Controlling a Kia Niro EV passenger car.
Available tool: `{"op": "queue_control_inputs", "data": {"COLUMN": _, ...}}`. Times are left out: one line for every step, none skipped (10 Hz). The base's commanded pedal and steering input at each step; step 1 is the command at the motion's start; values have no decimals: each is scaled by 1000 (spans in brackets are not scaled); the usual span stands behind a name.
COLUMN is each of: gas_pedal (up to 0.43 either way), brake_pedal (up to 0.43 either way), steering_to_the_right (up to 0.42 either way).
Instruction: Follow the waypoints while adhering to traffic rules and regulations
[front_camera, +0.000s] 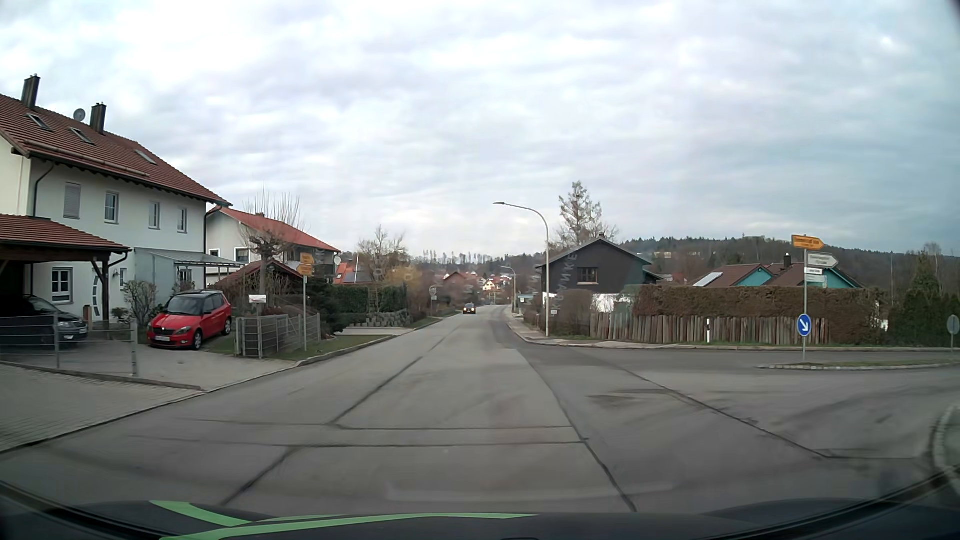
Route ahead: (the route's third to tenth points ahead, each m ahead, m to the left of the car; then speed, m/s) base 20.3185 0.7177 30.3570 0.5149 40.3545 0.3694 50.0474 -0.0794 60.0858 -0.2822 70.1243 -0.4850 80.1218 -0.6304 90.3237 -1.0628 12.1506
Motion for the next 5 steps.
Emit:
{"op": "queue_control_inputs", "data": {"gas_pedal": 0, "brake_pedal": 98, "steering_to_the_right": 3}}
{"op": "queue_control_inputs", "data": {"gas_pedal": 0, "brake_pedal": 91, "steering_to_the_right": 3}}
{"op": "queue_control_inputs", "data": {"gas_pedal": 0, "brake_pedal": 91, "steering_to_the_right": 3}}
{"op": "queue_control_inputs", "data": {"gas_pedal": 0, "brake_pedal": 85, "steering_to_the_right": 3}}
{"op": "queue_control_inputs", "data": {"gas_pedal": 0, "brake_pedal": 85, "steering_to_the_right": 3}}
